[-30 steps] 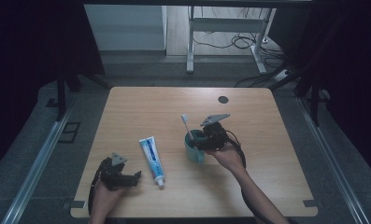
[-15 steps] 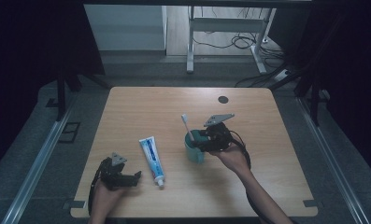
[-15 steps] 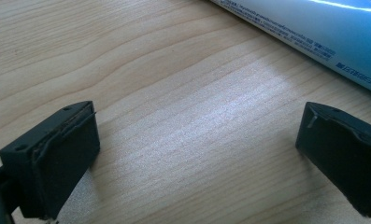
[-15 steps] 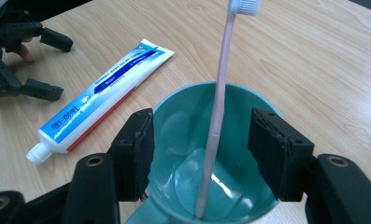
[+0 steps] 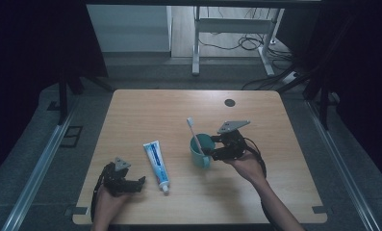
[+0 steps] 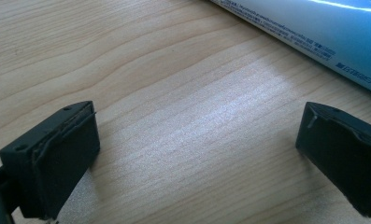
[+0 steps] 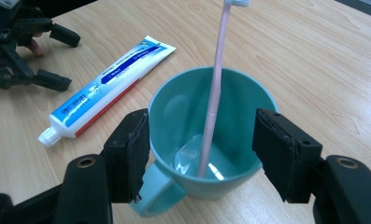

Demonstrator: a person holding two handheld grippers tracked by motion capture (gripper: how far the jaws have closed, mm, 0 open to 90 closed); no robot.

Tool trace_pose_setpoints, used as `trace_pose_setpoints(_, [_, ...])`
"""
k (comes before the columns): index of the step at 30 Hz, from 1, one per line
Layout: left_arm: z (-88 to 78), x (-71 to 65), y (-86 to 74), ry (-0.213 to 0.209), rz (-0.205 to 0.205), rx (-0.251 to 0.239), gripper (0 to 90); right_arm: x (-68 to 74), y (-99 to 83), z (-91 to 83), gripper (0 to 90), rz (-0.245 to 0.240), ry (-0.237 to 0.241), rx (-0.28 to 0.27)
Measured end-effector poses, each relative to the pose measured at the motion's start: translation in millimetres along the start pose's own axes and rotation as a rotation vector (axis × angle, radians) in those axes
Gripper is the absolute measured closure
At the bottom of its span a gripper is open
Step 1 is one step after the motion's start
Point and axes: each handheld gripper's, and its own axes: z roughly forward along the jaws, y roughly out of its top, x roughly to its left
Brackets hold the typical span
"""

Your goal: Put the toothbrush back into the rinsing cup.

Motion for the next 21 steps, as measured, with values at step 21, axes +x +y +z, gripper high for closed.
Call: trace_pose_setpoints(21, [0.0, -0.1, 0.0, 0.000, 0.000, 0.000, 0.0, -6.3, -27.5, -27.3, 27.5, 0.015, -0.036, 0.002])
